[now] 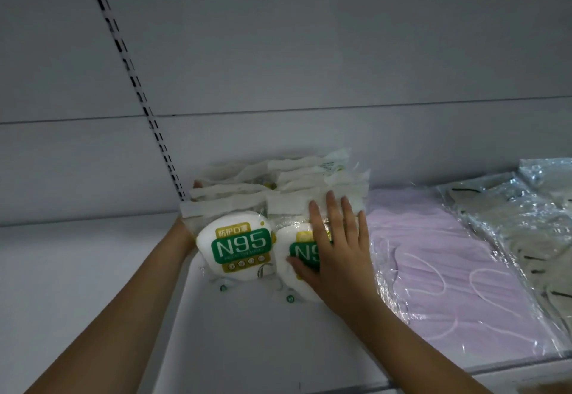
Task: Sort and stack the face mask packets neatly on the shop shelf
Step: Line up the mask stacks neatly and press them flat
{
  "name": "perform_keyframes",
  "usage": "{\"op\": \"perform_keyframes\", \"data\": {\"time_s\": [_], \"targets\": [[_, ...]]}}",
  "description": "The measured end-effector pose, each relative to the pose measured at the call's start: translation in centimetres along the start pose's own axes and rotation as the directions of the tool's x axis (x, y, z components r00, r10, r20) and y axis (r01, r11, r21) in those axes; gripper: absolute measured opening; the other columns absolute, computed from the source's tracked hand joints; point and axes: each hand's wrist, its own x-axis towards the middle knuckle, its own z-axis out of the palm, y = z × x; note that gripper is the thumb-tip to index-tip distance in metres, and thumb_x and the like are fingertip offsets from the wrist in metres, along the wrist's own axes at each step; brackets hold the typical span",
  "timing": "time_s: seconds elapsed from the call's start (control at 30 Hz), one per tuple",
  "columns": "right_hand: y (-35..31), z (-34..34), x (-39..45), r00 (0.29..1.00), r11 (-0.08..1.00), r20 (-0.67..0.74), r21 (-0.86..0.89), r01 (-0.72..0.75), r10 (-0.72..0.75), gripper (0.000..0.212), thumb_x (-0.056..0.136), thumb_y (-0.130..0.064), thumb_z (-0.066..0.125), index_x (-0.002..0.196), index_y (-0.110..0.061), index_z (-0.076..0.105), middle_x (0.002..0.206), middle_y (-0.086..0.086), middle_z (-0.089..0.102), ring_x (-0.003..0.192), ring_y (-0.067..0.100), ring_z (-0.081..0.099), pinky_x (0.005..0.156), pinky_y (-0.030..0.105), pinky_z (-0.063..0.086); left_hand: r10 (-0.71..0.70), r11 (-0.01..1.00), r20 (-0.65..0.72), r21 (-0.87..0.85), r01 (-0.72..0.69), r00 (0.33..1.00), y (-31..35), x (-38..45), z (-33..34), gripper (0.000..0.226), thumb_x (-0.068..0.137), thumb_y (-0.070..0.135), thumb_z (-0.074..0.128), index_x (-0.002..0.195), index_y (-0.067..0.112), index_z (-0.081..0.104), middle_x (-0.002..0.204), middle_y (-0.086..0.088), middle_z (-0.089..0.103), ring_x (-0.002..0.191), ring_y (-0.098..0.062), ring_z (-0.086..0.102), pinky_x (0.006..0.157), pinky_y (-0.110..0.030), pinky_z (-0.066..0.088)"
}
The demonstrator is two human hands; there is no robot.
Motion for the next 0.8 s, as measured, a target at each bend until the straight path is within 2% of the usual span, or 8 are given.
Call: {"op": "perform_keyframes", "data": {"time_s": [0.13,0.23,0.33,0.43,0.53,0.63,0.73,0.8], "targets": [[0.2,-1.4,-0.3,1.000,1.000,-0.020,-0.001,0.023,-0.023,0.084,0.092,-0.069,0.038,0.155,-0.015,0.028,0.164,0.015,0.011,0.152,0.034,0.005,0.119,0.061,0.010,0.192,0.968,-0.219,-0.120,-0.221,0.957,-0.2,-4.4,-2.3,0.057,0.104,0.057,0.032,0.129,0.013,0.059,0.131,-0.013,0.064,0.115,-0.025,0.063,0.106,-0.039,0.046],[0.7,-1.9,-0.6,0.999,0.997,-0.012,0.053,-0.050,0.051,0.083,0.094,-0.067,0.035,0.157,-0.015,0.019,0.165,0.015,0.003,0.152,0.033,-0.002,0.121,0.057,0.007,0.278,0.942,-0.323,-0.095,-0.323,0.905,-2.9,-8.7,-1.3,0.050,0.105,0.049,0.033,0.142,0.021,0.050,0.131,-0.001,0.061,0.115,-0.019,0.060,0.102,-0.037,0.046],[0.9,-1.2,-0.6,0.991,0.985,0.081,0.125,-0.117,0.107,0.086,0.095,-0.069,0.029,0.158,-0.015,0.010,0.165,0.013,-0.006,0.152,0.032,-0.005,0.121,0.054,0.016,0.316,0.946,-0.247,0.149,-0.287,0.916,-3.7,-10.0,2.2,0.046,0.102,0.048,0.031,0.122,0.016,0.058,0.113,-0.009,0.066,0.103,-0.024,0.065,0.083,-0.036,0.052],[1.3,-1.5,-1.0,0.987,0.984,0.136,0.142,-0.111,0.091,0.085,0.095,-0.070,0.027,0.159,-0.019,0.003,0.165,0.010,-0.010,0.152,0.030,-0.010,0.122,0.053,0.013,0.375,0.903,-0.252,0.315,-0.291,0.892,-3.2,-9.4,3.9,0.039,0.107,0.040,0.031,0.133,0.016,0.047,0.133,-0.008,0.054,0.126,-0.026,0.051,0.093,-0.024,0.040],[3.7,-4.2,-2.2,0.993,0.992,0.083,0.078,-0.095,0.089,0.082,0.095,-0.071,0.022,0.159,-0.023,0.003,0.166,0.010,-0.008,0.152,0.028,-0.011,0.123,0.050,0.002,0.709,0.689,-0.352,0.531,-0.494,0.611,-2.3,-10.8,5.0,0.048,0.106,0.025,0.038,0.150,0.006,0.033,0.151,-0.016,0.038,0.139,-0.027,0.038,0.109,-0.020,0.028],[9.0,-6.7,-5.0,0.957,0.957,0.025,-0.001,-0.289,0.289,0.076,0.097,-0.067,0.021,0.158,-0.022,0.017,0.165,0.012,0.009,0.152,0.031,0.005,0.122,0.052,0.008,0.958,0.230,-0.007,0.616,-0.753,0.287,-2.0,-13.7,9.3,0.034,0.096,0.002,0.046,0.129,0.002,0.052,0.129,-0.017,0.050,0.123,-0.026,0.048,0.106,-0.033,0.039],[13.4,-6.9,-8.9,0.876,0.898,0.202,-0.081,-0.431,0.439,0.080,0.095,-0.070,0.009,0.158,-0.022,0.017,0.165,0.013,0.012,0.152,0.035,0.009,0.121,0.056,0.012,0.882,0.036,0.411,0.426,-0.904,0.229,-1.9,-16.7,16.6,0.029,0.092,0.002,0.046,0.116,0.006,0.062,0.116,-0.005,0.058,0.111,-0.014,0.053,0.098,-0.025,0.041],[14.5,-5.8,-11.0,0.875,0.935,0.331,-0.125,-0.332,0.355,0.081,0.095,-0.072,0.008,0.157,-0.022,0.021,0.163,0.015,0.017,0.151,0.036,0.011,0.120,0.058,0.014,0.707,0.058,0.647,0.349,-0.935,0.286,-2.9,-16.6,21.3,0.031,0.094,0.006,0.045,0.119,0.010,0.062,0.117,0.000,0.059,0.110,-0.011,0.055,0.097,-0.022,0.041]]}}
